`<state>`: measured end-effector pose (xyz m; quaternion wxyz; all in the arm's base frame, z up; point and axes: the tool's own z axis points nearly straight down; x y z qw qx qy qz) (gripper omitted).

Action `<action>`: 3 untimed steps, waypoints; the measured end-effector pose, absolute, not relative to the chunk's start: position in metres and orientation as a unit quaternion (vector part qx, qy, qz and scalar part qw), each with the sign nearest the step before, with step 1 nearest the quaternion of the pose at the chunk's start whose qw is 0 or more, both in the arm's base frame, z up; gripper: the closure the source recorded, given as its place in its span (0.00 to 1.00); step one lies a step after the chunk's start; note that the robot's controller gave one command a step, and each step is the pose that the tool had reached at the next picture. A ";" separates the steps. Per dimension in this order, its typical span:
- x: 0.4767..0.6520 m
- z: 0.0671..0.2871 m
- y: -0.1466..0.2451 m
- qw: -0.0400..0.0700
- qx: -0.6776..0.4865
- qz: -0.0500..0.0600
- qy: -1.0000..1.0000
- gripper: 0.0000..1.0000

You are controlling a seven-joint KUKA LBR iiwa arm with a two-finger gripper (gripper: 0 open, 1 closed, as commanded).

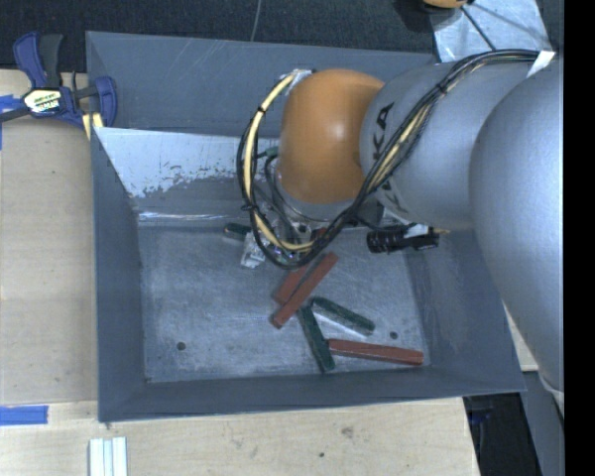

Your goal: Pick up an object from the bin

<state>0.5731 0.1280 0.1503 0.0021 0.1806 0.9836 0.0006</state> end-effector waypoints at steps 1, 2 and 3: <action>0.564 0.194 0.121 -0.002 0.082 -0.002 0.997 1.00; 0.548 0.209 0.096 0.005 0.101 0.001 0.995 1.00; 0.564 0.159 0.110 0.001 0.145 0.000 0.989 0.00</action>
Offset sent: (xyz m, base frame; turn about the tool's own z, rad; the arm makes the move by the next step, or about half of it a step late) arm -0.0301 -0.0358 0.0511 -0.1553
